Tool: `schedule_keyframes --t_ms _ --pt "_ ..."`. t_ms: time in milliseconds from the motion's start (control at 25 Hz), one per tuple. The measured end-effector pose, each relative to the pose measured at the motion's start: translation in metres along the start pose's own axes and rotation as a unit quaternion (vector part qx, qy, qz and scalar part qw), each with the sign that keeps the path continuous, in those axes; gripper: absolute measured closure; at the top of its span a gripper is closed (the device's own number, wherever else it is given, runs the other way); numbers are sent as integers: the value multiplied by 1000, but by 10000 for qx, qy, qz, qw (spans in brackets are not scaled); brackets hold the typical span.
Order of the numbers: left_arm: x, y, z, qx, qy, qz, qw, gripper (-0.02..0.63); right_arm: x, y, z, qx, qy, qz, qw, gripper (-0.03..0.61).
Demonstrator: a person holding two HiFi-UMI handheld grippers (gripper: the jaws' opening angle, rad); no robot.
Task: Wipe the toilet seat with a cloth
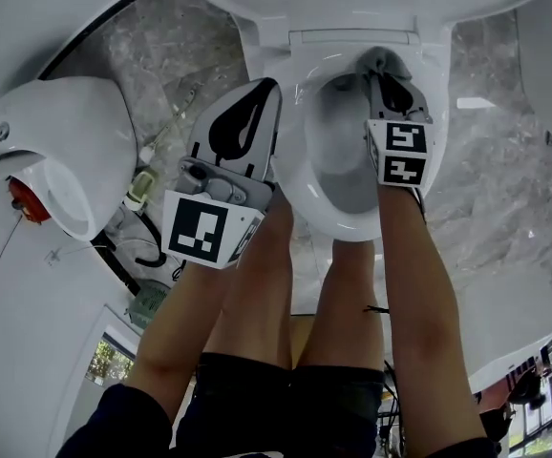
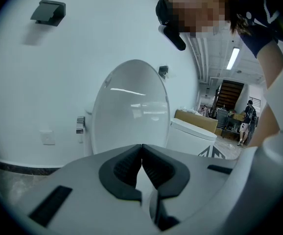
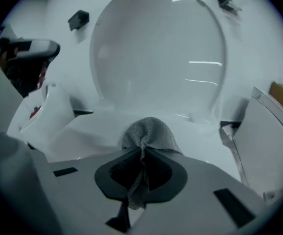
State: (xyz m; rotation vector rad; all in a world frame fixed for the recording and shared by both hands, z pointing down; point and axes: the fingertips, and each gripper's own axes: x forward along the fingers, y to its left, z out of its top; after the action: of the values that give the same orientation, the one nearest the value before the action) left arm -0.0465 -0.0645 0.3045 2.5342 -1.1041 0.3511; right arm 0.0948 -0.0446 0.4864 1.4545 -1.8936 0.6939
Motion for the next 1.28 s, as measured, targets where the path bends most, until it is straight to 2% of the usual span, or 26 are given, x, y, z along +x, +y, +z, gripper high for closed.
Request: schedule_keyframes --t_ms 80,240,320,400,480,600,720,800,880,960,1040,1160,1280 --pt "-4 5 0 38 14 4 10000 594 8 38 6 -518 57 433 9977 545" --pt "-10 14 -4 76 55 40 9999 594 15 108 47 -1255 -360 1131 9850 545" --pt "-13 15 -6 48 61 72 9999 594 13 134 56 -1659 -466 1385 9753 545" --pt "-15 14 -7 30 63 77 9999 594 13 141 56 -1911 -481 1443 9697 545" --pt "-16 13 -6 -11 26 78 10000 594 16 119 51 -1843 -406 1175 9750 545" --pt "-19 16 -4 -32 -15 100 9999 594 13 50 35 -1375 -195 369 9896 543" --pt "-23 21 -5 -14 -8 129 9999 594 -5 -14 21 -1023 -113 -423 9938 543" --pt "-25 24 -3 -63 -58 190 9998 594 -13 -31 16 -898 -140 -683 9935 543" --pt "-28 27 -6 -19 -32 194 9998 594 -8 -23 18 -937 -173 -668 9932 545" --pt "-31 29 -8 7 -10 206 9998 594 1 0 22 -1109 -191 -442 9927 545" --pt "-33 29 -9 2 -6 221 9998 594 11 38 23 -1496 -162 111 9885 545" --pt "-34 29 -10 8 -3 222 9998 594 15 110 25 -2389 -240 927 9663 546" --pt "-35 27 -11 5 -1 219 9998 594 6 150 26 -2826 -413 1351 9488 546"
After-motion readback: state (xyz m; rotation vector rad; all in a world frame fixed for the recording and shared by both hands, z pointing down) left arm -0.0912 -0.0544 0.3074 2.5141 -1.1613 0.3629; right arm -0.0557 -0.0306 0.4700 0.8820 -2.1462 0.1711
